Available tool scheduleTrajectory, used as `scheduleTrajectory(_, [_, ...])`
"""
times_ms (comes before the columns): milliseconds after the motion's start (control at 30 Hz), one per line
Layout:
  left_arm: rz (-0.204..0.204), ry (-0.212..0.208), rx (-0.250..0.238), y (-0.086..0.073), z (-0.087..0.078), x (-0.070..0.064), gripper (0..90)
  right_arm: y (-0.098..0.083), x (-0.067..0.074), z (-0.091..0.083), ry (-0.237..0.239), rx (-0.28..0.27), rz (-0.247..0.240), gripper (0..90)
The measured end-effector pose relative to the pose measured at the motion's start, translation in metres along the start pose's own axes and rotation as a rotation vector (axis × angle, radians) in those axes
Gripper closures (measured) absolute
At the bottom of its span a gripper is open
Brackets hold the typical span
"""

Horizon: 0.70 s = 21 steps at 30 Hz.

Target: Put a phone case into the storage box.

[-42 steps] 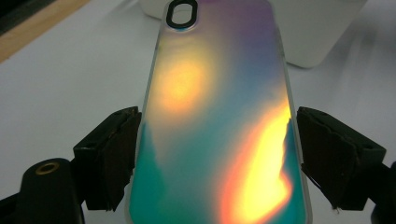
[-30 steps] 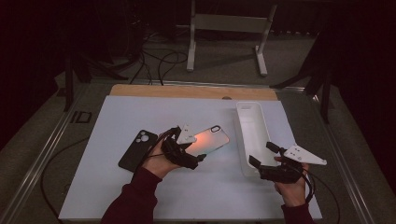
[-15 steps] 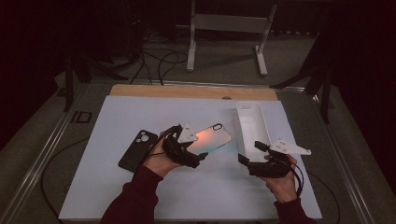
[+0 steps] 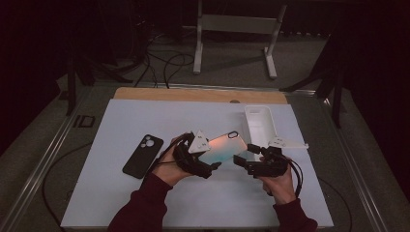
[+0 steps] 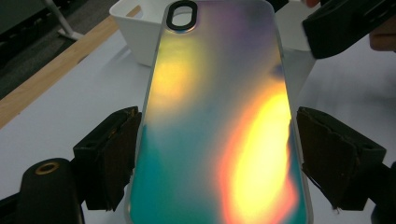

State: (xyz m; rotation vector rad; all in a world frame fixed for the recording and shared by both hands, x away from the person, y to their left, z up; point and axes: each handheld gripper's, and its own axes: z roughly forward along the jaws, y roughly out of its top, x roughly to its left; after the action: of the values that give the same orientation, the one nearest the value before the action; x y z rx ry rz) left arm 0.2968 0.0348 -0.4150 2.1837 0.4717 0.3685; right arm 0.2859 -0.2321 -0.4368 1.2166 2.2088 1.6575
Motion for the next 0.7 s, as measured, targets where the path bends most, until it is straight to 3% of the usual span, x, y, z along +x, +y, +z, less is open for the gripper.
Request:
scheduleTrajectory(367, [0.033,-0.031,-0.020,0.000,0.004,-0.007,17.0,0.003,0.002,0.005,0.052,0.010,0.063,34.1])
scheduleTrajectory(500, [0.058,-0.038,-0.006,0.000,0.008,-0.012,17.0,0.005,0.004,0.005,0.070,-0.002,0.078,48.4])
scheduleTrajectory(700, [0.087,-0.020,0.036,-0.002,0.018,-0.018,17.1,0.007,0.005,0.004,0.125,-0.030,0.102,77.9])
